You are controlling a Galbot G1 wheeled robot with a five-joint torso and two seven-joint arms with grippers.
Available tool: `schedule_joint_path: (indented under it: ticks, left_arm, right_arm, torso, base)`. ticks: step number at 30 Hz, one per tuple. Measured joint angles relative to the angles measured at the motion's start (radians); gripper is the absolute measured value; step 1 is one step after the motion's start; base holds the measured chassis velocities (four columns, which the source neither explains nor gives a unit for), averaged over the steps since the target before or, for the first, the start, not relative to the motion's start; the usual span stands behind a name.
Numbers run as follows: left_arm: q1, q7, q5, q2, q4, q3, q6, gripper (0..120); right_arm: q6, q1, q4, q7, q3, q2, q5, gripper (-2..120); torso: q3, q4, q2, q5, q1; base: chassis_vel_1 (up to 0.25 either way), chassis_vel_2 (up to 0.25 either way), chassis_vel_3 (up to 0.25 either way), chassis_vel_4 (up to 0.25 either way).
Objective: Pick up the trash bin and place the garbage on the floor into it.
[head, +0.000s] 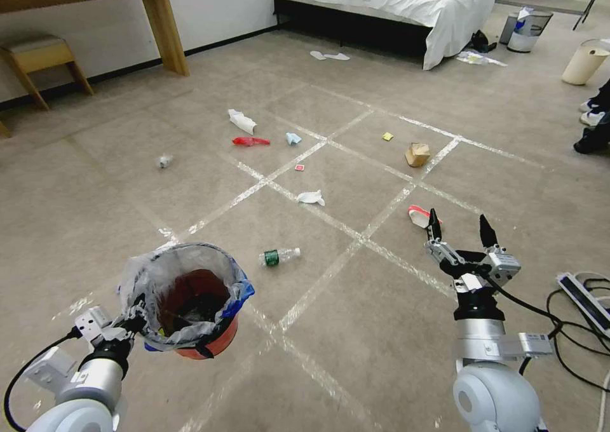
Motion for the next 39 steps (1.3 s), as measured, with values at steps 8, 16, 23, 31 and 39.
schedule_joint_path:
  ticks: [8, 16, 23, 31, 39]
  left_arm:
    - [-0.009, -0.003, -0.004, 0.005, 0.008, -0.008, 0.0, 4]
    - [-0.024, -0.011, -0.023, 0.018, 0.032, -0.025, 0.0, 4]
    - [-0.034, -0.015, -0.03, 0.024, 0.05, -0.033, 0.0, 4]
    - [-0.045, -0.02, -0.037, 0.032, 0.069, -0.038, 0.001, 4]
    - [-0.05, -0.023, -0.039, 0.035, 0.072, -0.037, 0.002, 4]
  right_arm:
    - [0.001, 0.004, -0.007, 0.0, -0.002, 0.002, 0.0, 100]
    - [0.001, 0.008, -0.009, 0.0, -0.004, 0.003, 0.001, 100]
    - [0.001, 0.011, -0.012, 0.0, -0.005, 0.004, 0.001, 100]
    - [0.001, 0.013, -0.018, 0.0, -0.006, 0.004, 0.002, 100]
    - [0.002, 0.023, -0.025, 0.0, -0.008, 0.002, 0.005, 100]
  torso:
    - [0.0, 0.0, 0.0, -0.0002, 0.0]
    - [0.0, 0.0003, 0.0, 0.0, 0.0]
    - [0.0, 0.0, 0.0, -0.0001, 0.0]
    - [0.0, 0.0001, 0.0, 0.0, 0.0]
    - [0.0, 0.0, 0.0, 0.0, 0.0]
  base:
    - [-0.175, 0.191, 0.17, -0.185]
    - [-0.156, 0.162, 0.168, -0.159]
    - [-0.142, 0.146, 0.128, -0.141]
    - [-0.118, 0.118, 0.114, -0.114]
    - [-0.123, 0.117, 0.12, -0.116]
